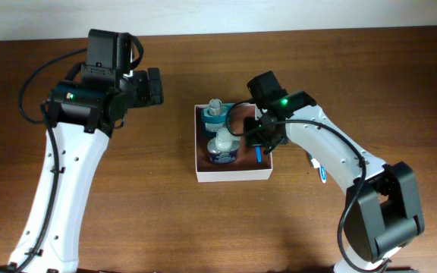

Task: Pack container
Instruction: 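Lower the razor into the box's right side and release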

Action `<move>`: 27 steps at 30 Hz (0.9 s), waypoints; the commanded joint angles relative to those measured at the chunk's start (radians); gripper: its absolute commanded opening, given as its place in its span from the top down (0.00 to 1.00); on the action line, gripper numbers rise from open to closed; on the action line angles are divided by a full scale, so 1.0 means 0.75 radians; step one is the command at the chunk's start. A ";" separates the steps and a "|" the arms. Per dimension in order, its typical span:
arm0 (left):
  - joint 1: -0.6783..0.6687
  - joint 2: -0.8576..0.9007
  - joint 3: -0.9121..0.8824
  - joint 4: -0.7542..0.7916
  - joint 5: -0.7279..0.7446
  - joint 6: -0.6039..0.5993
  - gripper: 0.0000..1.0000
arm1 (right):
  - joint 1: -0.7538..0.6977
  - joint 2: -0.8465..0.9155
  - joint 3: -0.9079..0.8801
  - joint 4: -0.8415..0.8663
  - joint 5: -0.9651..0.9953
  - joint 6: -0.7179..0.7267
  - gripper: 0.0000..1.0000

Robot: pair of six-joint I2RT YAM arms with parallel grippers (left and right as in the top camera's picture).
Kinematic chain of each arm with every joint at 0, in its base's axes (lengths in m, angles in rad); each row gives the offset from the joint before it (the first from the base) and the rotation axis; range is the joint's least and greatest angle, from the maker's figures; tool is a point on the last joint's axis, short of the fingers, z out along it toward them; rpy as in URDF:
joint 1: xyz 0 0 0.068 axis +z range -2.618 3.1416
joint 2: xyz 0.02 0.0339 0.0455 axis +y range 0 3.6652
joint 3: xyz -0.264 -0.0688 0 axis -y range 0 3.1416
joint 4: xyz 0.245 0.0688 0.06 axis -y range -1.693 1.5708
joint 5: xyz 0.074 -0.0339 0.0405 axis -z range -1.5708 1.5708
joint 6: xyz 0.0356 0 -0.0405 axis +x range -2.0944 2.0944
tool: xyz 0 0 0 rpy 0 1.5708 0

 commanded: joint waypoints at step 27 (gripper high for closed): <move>0.005 -0.007 0.018 0.002 -0.018 0.021 0.01 | 0.046 0.094 -0.014 0.035 -0.029 0.055 0.96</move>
